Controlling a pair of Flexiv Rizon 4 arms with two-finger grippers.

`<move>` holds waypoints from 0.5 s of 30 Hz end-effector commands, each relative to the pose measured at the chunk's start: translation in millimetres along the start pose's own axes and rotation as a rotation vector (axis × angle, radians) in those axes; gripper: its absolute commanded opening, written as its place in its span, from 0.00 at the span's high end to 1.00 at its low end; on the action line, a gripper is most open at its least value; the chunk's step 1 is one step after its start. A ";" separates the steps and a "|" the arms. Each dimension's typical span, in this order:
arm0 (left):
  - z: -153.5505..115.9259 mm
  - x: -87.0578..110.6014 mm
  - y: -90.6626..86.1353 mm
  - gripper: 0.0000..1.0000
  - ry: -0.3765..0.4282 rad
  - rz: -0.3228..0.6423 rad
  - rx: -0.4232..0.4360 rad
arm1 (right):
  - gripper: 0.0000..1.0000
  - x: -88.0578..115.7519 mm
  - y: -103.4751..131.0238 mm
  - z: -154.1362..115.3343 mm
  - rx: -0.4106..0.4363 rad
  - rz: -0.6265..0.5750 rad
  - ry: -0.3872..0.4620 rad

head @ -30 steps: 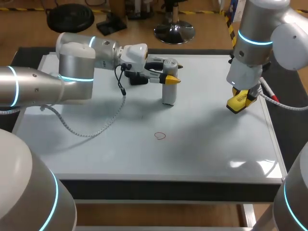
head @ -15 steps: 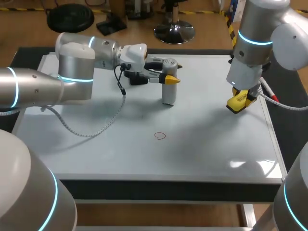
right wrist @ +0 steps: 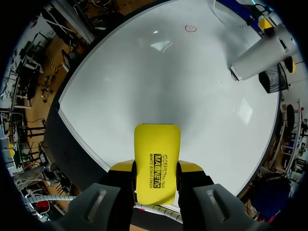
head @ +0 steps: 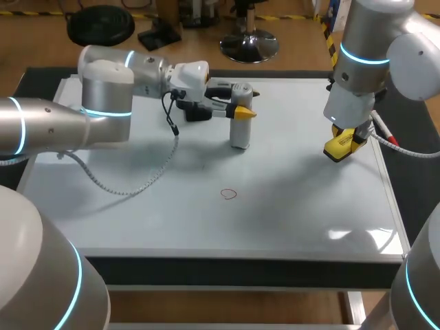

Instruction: Pick up the inspection probe, press it on each red-marked spot on the whiteboard one by one, put down the probe, pick up the eraser, and wipe off all the red marks.

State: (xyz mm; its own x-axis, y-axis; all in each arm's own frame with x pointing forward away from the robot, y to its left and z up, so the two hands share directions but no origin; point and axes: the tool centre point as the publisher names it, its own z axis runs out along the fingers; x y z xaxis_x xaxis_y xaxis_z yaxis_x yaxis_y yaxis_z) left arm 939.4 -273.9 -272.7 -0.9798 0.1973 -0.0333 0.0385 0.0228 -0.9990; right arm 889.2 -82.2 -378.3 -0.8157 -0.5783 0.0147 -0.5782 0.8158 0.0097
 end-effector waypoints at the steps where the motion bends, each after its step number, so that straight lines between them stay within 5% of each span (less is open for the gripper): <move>1: -3.7 -6.4 -8.6 1.00 0.026 0.003 -0.004 | 1.00 -0.1 -0.6 -0.3 0.002 -0.001 0.002; 15: -8.8 -29.1 -46.6 1.00 0.161 0.027 -0.014 | 1.00 -0.1 -0.6 -0.3 0.002 -0.001 0.002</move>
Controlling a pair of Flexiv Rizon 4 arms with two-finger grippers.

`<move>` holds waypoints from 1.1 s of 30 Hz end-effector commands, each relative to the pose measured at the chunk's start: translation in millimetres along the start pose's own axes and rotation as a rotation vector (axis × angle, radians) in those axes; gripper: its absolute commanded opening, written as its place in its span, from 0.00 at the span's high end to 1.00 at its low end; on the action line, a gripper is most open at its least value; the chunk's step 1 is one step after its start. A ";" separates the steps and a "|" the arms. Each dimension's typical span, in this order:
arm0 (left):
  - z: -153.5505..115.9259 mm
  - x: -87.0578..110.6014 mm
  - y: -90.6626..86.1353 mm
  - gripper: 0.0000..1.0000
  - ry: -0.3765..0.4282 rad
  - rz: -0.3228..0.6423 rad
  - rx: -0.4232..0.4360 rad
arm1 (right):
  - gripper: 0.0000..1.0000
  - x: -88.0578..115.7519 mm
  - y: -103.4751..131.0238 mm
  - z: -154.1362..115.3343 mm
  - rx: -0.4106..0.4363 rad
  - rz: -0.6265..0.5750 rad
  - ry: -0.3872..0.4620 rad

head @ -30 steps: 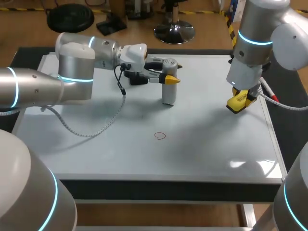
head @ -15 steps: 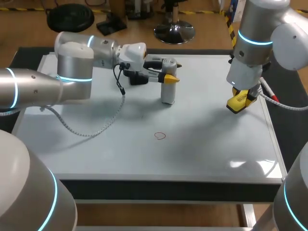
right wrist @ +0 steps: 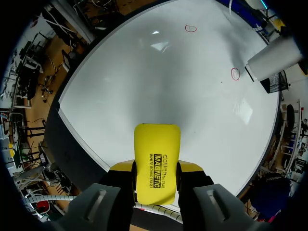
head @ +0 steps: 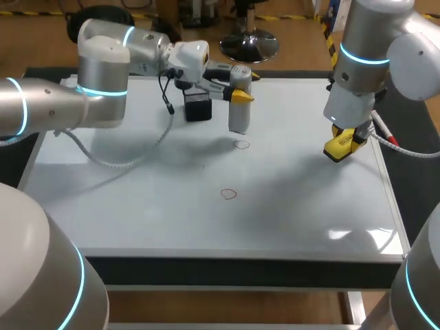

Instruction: Pick up the inspection probe, press it on each red-marked spot on the whiteboard one by one, put down the probe, pick up the eraser, and wipe off all the red marks.

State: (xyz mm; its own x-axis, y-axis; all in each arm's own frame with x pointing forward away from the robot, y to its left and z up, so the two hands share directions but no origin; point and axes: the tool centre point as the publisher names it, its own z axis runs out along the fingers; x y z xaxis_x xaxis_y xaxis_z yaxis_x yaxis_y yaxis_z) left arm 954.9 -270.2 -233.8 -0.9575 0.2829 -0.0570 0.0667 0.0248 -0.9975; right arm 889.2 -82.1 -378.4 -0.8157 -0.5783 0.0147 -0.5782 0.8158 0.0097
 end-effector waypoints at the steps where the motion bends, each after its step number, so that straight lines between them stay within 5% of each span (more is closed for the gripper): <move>1: -2.7 -15.5 -10.9 1.00 0.083 0.002 -0.005 | 1.00 -0.1 -0.6 -0.3 0.002 -0.001 0.002; 21: -20.3 -58.9 -54.9 1.00 0.240 -0.009 0.010 | 1.00 -0.1 -0.6 -0.3 0.002 -0.001 0.002; 33: -26.7 -76.4 -63.8 1.00 0.319 -0.029 0.000 | 1.00 -0.1 -0.6 -0.3 0.002 -0.001 0.002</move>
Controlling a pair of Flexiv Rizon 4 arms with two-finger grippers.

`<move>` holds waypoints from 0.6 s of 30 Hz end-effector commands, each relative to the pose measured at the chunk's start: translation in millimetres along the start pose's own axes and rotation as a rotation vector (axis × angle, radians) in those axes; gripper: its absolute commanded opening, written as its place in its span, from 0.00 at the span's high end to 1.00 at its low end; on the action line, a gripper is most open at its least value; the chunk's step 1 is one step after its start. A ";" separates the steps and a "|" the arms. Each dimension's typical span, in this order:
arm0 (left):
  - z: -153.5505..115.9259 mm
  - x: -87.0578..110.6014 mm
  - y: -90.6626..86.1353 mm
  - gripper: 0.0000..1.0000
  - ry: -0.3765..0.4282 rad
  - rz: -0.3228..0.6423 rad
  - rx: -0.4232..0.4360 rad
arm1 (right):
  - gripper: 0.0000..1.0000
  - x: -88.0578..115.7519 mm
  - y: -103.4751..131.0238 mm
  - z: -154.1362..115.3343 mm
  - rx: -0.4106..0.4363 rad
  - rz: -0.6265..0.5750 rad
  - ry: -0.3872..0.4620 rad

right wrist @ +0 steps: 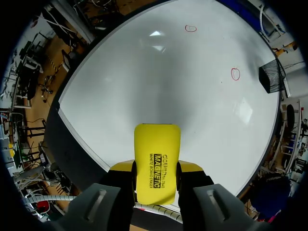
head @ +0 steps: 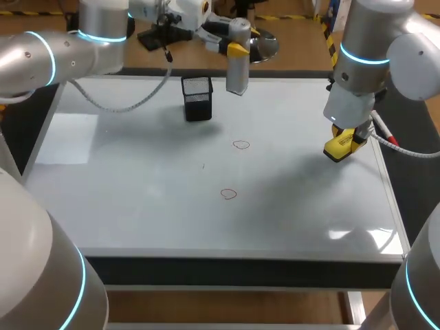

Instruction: Pick up the inspection probe, press it on each red-marked spot on the whiteboard one by one, put down the probe, pick up the eraser, and wipe off all the red marks.

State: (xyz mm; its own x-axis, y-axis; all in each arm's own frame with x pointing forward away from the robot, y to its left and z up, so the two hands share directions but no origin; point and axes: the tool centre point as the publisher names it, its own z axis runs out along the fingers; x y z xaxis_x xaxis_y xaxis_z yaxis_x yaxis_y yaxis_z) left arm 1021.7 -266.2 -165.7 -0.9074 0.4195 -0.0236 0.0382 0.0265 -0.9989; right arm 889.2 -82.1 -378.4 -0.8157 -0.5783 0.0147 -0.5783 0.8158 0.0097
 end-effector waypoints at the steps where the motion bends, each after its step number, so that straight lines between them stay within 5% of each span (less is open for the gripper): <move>1: -2.8 -10.9 -0.7 1.00 0.178 -0.003 -0.015 | 1.00 -0.1 -0.6 -0.3 0.002 -0.001 0.002; 18: -24.7 -38.7 4.2 1.00 0.207 -0.005 -0.022 | 1.00 -0.1 -0.6 -0.3 0.002 -0.001 0.002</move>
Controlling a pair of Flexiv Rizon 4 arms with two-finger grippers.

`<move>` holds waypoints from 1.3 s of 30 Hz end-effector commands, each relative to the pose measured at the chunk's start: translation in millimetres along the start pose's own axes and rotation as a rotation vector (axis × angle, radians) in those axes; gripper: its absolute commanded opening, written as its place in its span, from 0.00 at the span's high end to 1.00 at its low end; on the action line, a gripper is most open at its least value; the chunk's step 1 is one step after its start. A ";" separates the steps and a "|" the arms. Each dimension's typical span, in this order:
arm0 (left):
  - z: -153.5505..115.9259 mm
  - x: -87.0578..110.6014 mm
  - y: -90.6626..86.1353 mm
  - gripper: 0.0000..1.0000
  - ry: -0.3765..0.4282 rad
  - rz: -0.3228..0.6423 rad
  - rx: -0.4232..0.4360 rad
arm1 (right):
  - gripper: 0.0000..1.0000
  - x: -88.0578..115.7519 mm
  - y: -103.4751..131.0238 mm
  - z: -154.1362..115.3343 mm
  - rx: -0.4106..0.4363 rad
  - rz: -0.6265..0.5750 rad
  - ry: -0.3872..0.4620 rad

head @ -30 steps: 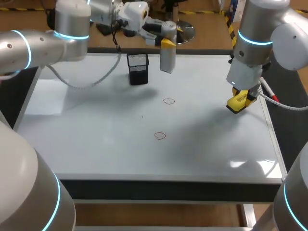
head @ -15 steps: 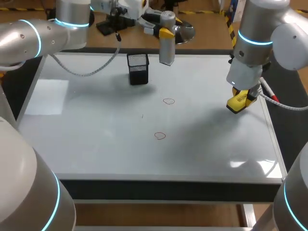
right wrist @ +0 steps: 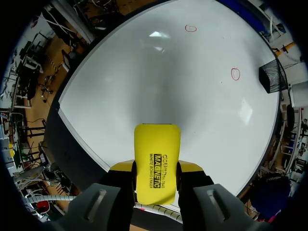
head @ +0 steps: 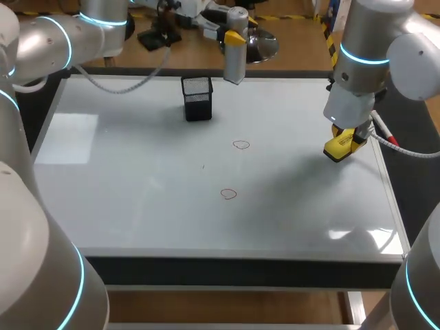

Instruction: Pick up the inspection probe, press it on each red-marked spot on the whiteboard one by one, put down the probe, pick up the eraser, and wipe off all the red marks.

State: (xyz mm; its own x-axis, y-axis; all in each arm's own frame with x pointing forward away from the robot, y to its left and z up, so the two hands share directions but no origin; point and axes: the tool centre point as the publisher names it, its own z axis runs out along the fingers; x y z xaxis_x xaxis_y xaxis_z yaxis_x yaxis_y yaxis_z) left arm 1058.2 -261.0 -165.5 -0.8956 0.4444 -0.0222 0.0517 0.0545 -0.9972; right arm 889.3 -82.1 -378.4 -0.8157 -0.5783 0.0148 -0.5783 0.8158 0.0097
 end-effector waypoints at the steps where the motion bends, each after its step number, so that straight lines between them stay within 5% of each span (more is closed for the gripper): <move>1: -5.3 -8.2 3.7 1.00 0.179 -0.004 0.011 | 1.00 0.0 -0.6 -0.3 0.002 -0.001 0.002; 39: -4.0 -10.6 5.1 1.00 0.197 -0.006 0.019 | 1.00 -11.3 5.6 -4.2 0.015 -0.046 0.005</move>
State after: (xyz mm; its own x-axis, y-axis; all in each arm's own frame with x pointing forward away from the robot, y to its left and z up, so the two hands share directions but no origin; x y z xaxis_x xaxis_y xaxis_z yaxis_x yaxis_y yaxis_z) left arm 1062.3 -261.6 -168.8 -0.8824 0.4704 -0.0138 0.0398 0.0453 -0.9982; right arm 892.9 -77.2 -376.3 -0.7923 -0.6101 0.0047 -0.6100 0.7923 0.0054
